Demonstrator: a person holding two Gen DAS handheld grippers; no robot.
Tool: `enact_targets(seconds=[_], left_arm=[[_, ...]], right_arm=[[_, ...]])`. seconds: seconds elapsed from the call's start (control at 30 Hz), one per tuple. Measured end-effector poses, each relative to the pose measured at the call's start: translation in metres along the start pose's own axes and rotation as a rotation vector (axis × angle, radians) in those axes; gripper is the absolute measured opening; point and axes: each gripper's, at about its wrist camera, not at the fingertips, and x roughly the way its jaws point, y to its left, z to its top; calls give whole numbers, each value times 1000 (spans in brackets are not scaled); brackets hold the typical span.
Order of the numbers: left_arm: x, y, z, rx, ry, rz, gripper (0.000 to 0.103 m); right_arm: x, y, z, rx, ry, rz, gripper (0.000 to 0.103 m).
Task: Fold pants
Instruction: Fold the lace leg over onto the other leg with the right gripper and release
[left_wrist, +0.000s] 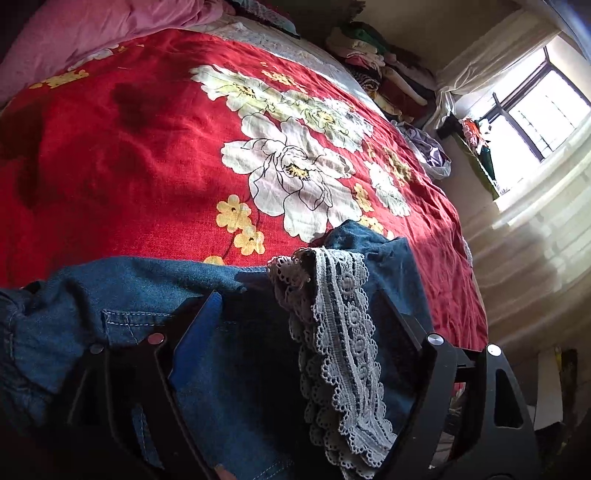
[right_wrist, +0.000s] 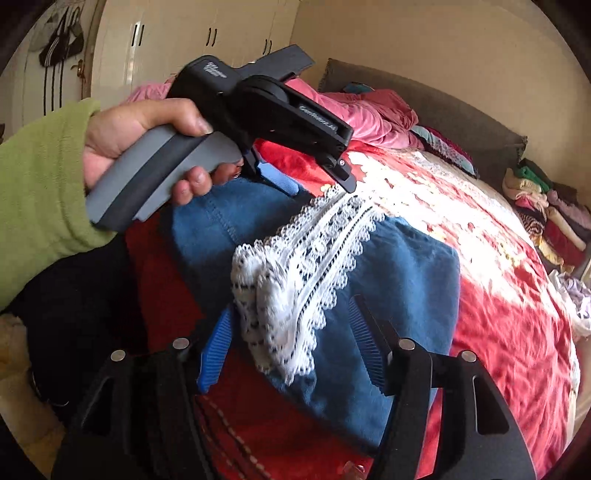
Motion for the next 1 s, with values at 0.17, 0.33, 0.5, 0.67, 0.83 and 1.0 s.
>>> enact_targets(seconds=[0.17,0.33,0.5,0.67,0.83,1.0], left_arm=[[17,-8,5,31,25,92,34],[9,-26,13,75,-9,97,17],[8,-23,26,66,-38,44,11],[34,-6,15,54,3,92,19],[18,-8,11,53,-34,76,26],[-14,-18,-1,69,-91,103,35]], right_arm=[[4,5,-1,15,19,40,42],[1,11,3,12,33,95,16],[11,24,12,-56,44,62,16],[26,38,5,-99,74,69,20],[11,26,11,-15,67,160,38],[-12,1,11,99,41,198,46]])
